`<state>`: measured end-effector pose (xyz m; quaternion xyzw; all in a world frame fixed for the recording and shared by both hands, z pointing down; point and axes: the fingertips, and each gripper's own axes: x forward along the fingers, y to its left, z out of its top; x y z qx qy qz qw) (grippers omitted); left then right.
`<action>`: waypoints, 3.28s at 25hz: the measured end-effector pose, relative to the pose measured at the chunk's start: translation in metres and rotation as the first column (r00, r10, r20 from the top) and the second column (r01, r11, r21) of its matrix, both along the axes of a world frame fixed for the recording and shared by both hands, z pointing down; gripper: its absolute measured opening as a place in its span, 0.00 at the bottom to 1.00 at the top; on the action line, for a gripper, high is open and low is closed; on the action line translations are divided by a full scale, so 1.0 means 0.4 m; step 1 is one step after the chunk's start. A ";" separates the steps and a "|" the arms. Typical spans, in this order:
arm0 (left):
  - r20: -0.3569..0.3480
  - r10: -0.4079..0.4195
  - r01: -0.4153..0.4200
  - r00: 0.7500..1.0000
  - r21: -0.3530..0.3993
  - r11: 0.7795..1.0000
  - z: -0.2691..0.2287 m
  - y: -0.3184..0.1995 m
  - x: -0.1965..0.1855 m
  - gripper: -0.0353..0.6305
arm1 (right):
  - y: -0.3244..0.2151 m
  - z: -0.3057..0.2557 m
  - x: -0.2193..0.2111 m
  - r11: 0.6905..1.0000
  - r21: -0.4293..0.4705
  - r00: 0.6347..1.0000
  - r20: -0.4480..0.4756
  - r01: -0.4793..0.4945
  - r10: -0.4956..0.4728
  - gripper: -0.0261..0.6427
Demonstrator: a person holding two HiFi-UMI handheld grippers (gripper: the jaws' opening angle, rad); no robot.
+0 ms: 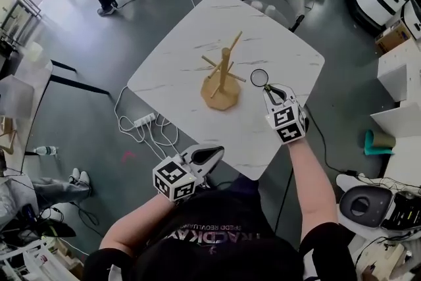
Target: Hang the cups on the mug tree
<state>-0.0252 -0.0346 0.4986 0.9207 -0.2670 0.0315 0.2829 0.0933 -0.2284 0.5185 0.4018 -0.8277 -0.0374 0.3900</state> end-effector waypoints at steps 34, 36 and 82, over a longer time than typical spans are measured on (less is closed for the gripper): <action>-0.060 0.120 -0.115 0.991 0.077 0.990 -0.040 0.170 -0.050 0.05 | 0.096 -0.125 -0.119 0.999 0.022 0.719 -0.695 0.035 -0.010 0.10; -0.065 0.117 -0.112 0.991 0.077 0.991 -0.041 0.168 -0.051 0.05 | 0.089 -0.126 -0.120 0.999 0.007 0.665 -0.746 0.042 -0.023 0.10; -0.059 0.152 -0.149 0.987 0.058 0.987 -0.015 0.125 -0.004 0.05 | 0.099 -0.085 -0.259 0.966 -0.228 -0.070 -0.973 0.122 -0.221 0.10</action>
